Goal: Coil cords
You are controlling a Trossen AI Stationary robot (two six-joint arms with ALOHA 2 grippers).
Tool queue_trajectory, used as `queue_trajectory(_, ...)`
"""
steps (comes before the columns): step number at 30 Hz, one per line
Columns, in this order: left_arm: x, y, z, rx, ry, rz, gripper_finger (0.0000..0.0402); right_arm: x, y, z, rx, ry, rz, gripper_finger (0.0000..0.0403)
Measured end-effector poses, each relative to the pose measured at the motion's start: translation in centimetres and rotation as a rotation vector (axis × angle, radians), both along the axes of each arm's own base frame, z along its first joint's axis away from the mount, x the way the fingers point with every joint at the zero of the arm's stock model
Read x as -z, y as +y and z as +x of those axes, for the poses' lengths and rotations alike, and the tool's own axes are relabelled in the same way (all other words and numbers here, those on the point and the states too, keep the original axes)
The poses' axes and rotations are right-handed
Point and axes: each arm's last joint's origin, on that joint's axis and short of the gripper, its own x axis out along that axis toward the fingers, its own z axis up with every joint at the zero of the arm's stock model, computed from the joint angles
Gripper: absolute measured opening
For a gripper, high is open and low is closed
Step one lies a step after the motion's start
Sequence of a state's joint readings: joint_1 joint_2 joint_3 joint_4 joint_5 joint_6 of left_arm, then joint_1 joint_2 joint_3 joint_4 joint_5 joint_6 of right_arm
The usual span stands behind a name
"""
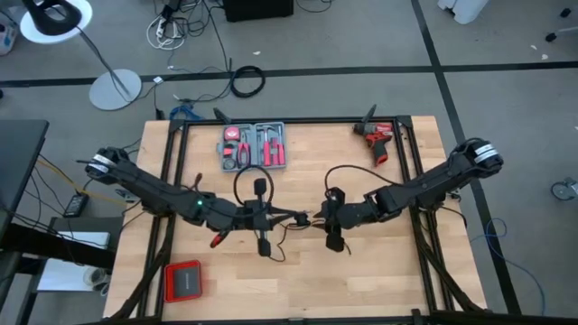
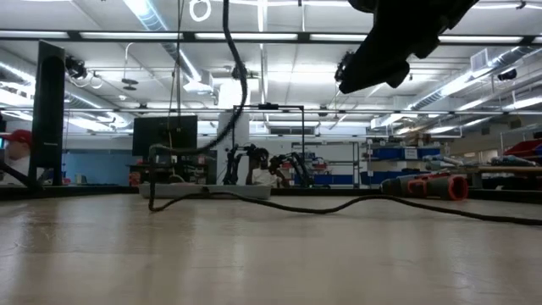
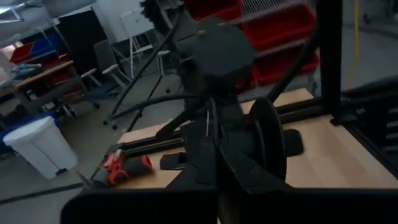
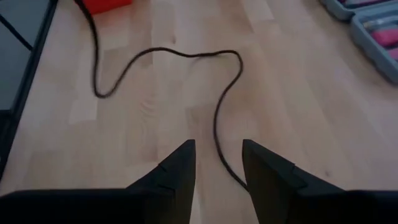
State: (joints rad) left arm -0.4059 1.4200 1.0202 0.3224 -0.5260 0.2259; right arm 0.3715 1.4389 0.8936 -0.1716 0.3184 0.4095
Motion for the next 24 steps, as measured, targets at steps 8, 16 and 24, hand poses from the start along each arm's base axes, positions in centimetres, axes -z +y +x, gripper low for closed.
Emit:
queue_trajectory(8,3.7,0.8,-1.2,-0.092,-0.115,-0.084,0.0,2.3,1.4,1.4,-0.019,0.0,0.0,0.013)
queue_trajectory(16,5.4,2.6,-2.5,-0.41,-0.191,-0.061,0.0,3.4,1.6,2.9,0.093,-0.097,-0.096,0.0129)
queue_trajectory(24,5.3,4.3,-2.7,-0.441,-0.286,-0.08,0.0,1.7,1.1,3.6,0.135,-0.25,-0.157,0.0125)
